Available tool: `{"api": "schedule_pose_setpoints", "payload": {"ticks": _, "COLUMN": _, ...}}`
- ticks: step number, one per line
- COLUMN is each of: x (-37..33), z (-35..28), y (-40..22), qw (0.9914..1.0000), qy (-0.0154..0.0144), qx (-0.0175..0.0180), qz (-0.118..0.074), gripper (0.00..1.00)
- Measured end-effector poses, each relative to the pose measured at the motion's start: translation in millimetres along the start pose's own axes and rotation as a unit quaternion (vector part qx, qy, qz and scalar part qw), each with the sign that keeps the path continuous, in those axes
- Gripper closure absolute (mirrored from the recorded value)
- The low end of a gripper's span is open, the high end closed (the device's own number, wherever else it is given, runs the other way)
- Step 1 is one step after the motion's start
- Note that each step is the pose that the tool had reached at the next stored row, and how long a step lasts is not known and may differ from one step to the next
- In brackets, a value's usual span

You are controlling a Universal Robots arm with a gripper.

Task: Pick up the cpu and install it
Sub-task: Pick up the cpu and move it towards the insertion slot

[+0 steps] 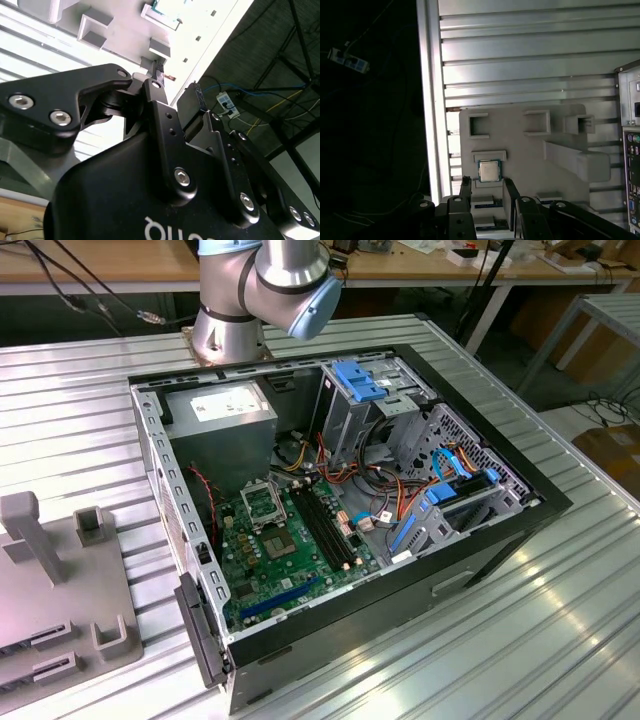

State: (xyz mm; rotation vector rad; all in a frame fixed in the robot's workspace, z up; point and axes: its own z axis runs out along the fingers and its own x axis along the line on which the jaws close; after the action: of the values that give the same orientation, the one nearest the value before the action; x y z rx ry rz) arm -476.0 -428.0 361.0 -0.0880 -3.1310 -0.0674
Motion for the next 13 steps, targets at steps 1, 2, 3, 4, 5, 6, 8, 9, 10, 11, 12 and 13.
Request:
{"api": "schedule_pose_setpoints", "payload": {"ticks": 1, "x": 0.0, "z": 0.6, "y": 0.0, "qw": 0.99995, "qy": 0.0005, "qx": 0.0002, "qz": -0.010, "gripper": 0.61}}
{"api": "schedule_pose_setpoints", "payload": {"ticks": 2, "x": 0.0, "z": 1.5, "y": -0.1, "qw": 0.99975, "qy": 0.0011, "qx": 0.0004, "qz": -0.022, "gripper": 0.61}}
{"api": "schedule_pose_setpoints", "payload": {"ticks": 3, "x": 0.1, "z": 2.2, "y": -0.1, "qw": 0.99953, "qy": 0.0018, "qx": 0.0007, "qz": -0.031, "gripper": 0.61}}
{"api": "schedule_pose_setpoints", "payload": {"ticks": 4, "x": 0.1, "z": 2.9, "y": -0.2, "qw": 0.99935, "qy": 0.0023, "qx": 0.0012, "qz": -0.036, "gripper": 0.61}}
{"api": "schedule_pose_setpoints", "payload": {"ticks": 5, "x": 0.1, "z": 3.8, "y": -0.3, "qw": 0.99920, "qy": 0.0030, "qx": 0.0017, "qz": -0.040, "gripper": 0.61}}
{"api": "schedule_pose_setpoints", "payload": {"ticks": 6, "x": 0.1, "z": 5.3, "y": -0.3, "qw": 0.99905, "qy": 0.0040, "qx": 0.0022, "qz": -0.043, "gripper": 0.61}}
{"api": "schedule_pose_setpoints", "payload": {"ticks": 8, "x": 0.2, "z": 6.8, "y": 0.0, "qw": 0.99897, "qy": 0.0048, "qx": 0.0042, "qz": -0.045, "gripper": 0.61}}
{"api": "schedule_pose_setpoints", "payload": {"ticks": 9, "x": 0.2, "z": 7.5, "y": 1.0, "qw": 0.99892, "qy": 0.0047, "qx": 0.0105, "qz": -0.045, "gripper": 0.61}}
{"api": "schedule_pose_setpoints", "payload": {"ticks": 10, "x": 0.2, "z": 8.2, "y": 2.2, "qw": 0.99887, "qy": 0.0046, "qx": 0.0148, "qz": -0.045, "gripper": 0.61}}
{"api": "schedule_pose_setpoints", "payload": {"ticks": 11, "x": 0.3, "z": 9.1, "y": 3.1, "qw": 0.99882, "qy": 0.0046, "qx": 0.0182, "qz": -0.045, "gripper": 0.61}}
{"api": "schedule_pose_setpoints", "payload": {"ticks": 12, "x": 0.3, "z": 9.8, "y": 3.4, "qw": 0.99874, "qy": 0.0046, "qx": 0.0222, "qz": -0.045, "gripper": 0.61}}
{"api": "schedule_pose_setpoints", "payload": {"ticks": 13, "x": 0.3, "z": 10.2, "y": 3.6, "qw": 0.99865, "qy": 0.0045, "qx": 0.0259, "qz": -0.045, "gripper": 0.61}}
